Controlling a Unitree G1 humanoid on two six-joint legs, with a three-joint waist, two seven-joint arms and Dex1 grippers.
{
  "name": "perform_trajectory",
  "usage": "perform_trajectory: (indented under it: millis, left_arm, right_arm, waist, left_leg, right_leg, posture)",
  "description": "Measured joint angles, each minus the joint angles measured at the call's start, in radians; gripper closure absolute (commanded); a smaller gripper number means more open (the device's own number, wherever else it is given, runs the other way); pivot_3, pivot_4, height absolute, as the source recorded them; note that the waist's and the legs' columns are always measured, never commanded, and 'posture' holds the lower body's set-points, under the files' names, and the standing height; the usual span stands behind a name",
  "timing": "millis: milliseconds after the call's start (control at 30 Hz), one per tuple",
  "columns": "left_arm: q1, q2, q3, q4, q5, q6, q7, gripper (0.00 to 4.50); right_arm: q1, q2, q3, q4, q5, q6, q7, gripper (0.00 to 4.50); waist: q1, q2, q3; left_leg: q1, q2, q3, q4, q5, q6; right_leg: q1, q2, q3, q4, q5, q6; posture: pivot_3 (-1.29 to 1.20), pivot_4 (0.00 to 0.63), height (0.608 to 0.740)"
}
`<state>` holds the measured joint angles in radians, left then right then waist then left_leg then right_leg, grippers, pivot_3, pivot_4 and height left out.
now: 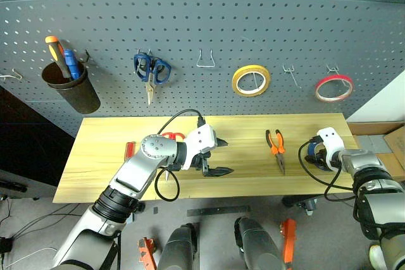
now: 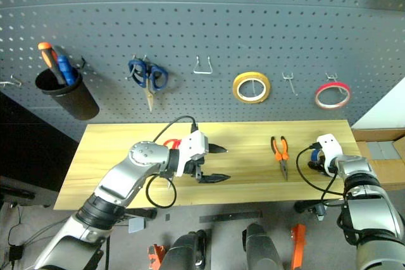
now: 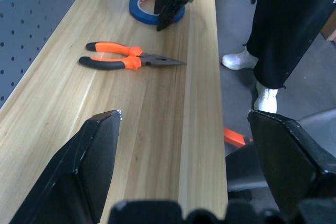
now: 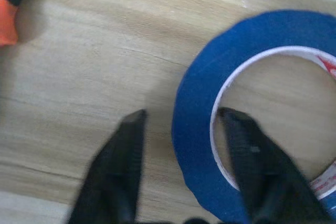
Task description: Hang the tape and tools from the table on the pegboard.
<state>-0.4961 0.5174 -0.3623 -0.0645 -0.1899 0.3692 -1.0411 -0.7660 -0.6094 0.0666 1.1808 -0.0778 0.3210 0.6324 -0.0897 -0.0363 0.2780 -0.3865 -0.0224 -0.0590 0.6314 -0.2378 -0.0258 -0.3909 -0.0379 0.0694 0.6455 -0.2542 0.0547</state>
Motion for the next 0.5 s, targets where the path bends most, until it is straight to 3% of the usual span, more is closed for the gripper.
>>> perform_trajectory:
  millis: [100, 300, 500]
  left_arm:
    - [0.000, -0.012, 0.000, 0.000, 0.000, -0.001, 0.004, 0.36]
    - [0.000, -0.063, 0.018, -0.027, -0.042, 0.005, 0.008, 0.36]
    - [0.014, -0.072, 0.070, -0.054, -0.062, -0.007, 0.031, 0.36]
  right_arm:
    - [0.012, 0.004, 0.030, -0.014, -0.033, -0.033, -0.004, 4.12]
    - [0.110, 0.013, 0.035, -0.143, -0.050, -0.053, -0.026, 4.13]
    - [0.418, -0.066, 0.019, -0.621, -0.047, 0.026, 0.008, 4.13]
  waist:
    - [0.001, 0.000, 0.000]
    - [0.001, -0.004, -0.002]
    - [0.009, 0.000, -0.002]
  left_leg:
    - [0.000, 0.000, -0.002, 0.002, 0.000, 0.000]
    - [0.000, 0.000, -0.006, 0.006, 0.000, 0.000]
    - [-0.011, -0.001, -0.014, 0.013, -0.001, -0.001]
  right_leg:
    - [0.001, 0.000, -0.001, 0.000, 0.000, 0.001]
    - [0.003, 0.000, -0.002, 0.001, 0.001, 0.002]
    - [-0.002, -0.001, -0.010, 0.001, 0.001, 0.002]
  posture:
    - [-0.09, 0.270, 0.740]
    - [-0.11, 0.258, 0.740]
    - [-0.14, 0.256, 0.740]
